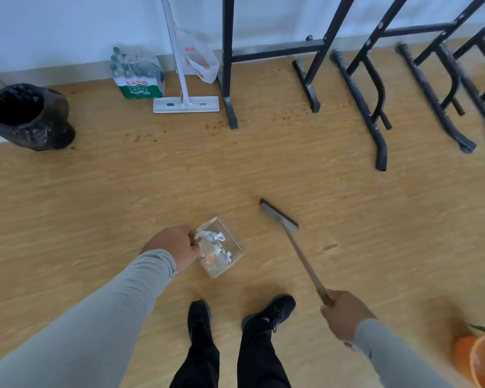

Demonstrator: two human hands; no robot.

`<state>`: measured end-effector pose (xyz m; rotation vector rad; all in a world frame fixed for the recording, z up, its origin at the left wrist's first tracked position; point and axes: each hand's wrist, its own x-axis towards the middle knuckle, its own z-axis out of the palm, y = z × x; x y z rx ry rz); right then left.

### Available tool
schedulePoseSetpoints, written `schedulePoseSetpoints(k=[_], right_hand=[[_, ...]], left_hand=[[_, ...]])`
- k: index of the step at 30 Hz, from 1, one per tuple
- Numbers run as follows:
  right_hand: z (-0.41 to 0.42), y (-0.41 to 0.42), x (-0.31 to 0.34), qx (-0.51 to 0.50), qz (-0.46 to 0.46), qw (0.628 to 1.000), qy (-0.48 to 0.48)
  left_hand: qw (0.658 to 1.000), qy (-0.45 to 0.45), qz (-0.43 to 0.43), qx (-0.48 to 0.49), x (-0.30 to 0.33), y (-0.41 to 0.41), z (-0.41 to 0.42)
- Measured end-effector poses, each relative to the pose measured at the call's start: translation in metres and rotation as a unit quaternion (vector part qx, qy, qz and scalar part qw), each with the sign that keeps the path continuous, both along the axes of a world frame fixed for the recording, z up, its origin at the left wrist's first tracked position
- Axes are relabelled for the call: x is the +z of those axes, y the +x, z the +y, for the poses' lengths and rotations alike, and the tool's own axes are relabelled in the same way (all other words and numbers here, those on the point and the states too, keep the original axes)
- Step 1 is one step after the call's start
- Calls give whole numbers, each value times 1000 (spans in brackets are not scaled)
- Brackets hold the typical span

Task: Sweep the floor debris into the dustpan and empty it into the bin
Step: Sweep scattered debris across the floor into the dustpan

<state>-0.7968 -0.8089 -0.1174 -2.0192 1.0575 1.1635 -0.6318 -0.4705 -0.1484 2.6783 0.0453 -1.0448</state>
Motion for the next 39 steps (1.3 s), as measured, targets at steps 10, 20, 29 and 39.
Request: schedulePoseSetpoints(k=[10, 20, 29, 39], right_hand=[[-49, -58, 106, -34, 5, 991, 128], [-43, -73, 109, -78, -49, 995, 38], [12, 19, -4, -65, -77, 995, -1], [20, -11, 42, 61, 6, 996, 59]], left_hand=[[1000, 2, 3, -12, 3, -7, 6], [1000, -1, -1, -3, 7, -25, 3], [1000, -2, -6, 0, -6, -25, 5], [1000, -6, -10, 6, -8, -14, 6]])
